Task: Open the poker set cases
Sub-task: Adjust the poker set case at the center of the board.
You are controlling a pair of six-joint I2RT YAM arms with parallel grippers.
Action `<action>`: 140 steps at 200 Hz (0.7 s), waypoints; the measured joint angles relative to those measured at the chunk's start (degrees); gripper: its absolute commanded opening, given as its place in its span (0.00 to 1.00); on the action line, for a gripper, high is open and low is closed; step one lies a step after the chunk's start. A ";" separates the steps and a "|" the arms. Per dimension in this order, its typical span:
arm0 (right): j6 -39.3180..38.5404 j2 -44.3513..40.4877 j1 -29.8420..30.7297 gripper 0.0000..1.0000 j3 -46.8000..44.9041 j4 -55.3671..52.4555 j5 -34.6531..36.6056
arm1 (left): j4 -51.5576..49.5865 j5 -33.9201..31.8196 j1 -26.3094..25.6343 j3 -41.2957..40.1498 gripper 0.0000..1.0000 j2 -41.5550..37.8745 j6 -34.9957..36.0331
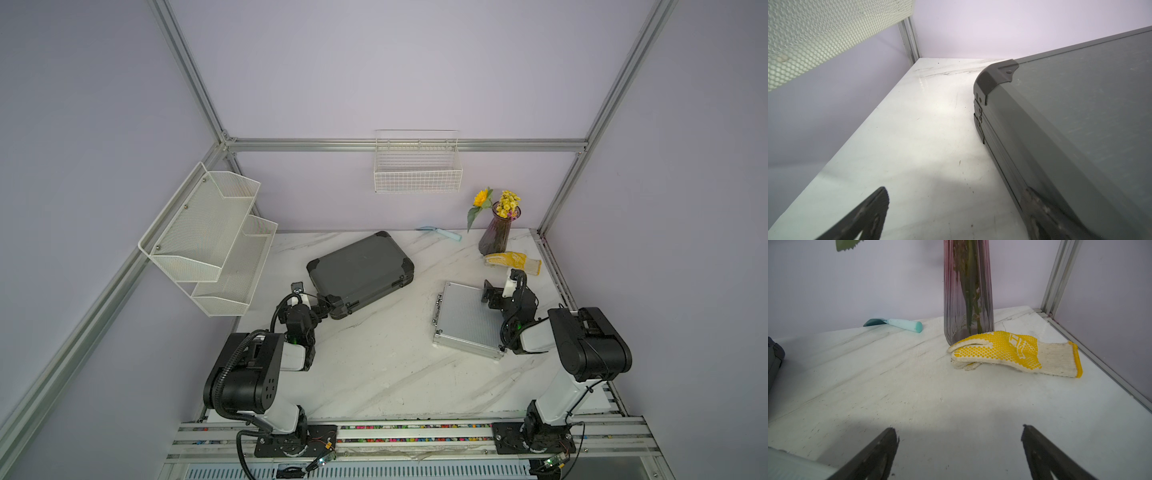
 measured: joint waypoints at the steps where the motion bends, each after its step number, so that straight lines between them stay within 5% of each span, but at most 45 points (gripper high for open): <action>1: 0.00 0.02 0.00 0.97 0.00 0.00 -0.02 | 0.02 0.00 0.00 0.00 1.00 0.00 0.00; 66: 0.02 -4.37 0.02 0.95 0.31 -5.42 1.11 | -0.59 -1.68 0.00 -0.09 1.00 -2.29 -0.02; 140: 9.40 -20.09 0.39 0.82 14.62 -34.71 -2.25 | -22.69 2.99 -1.07 3.32 0.95 -32.22 -2.84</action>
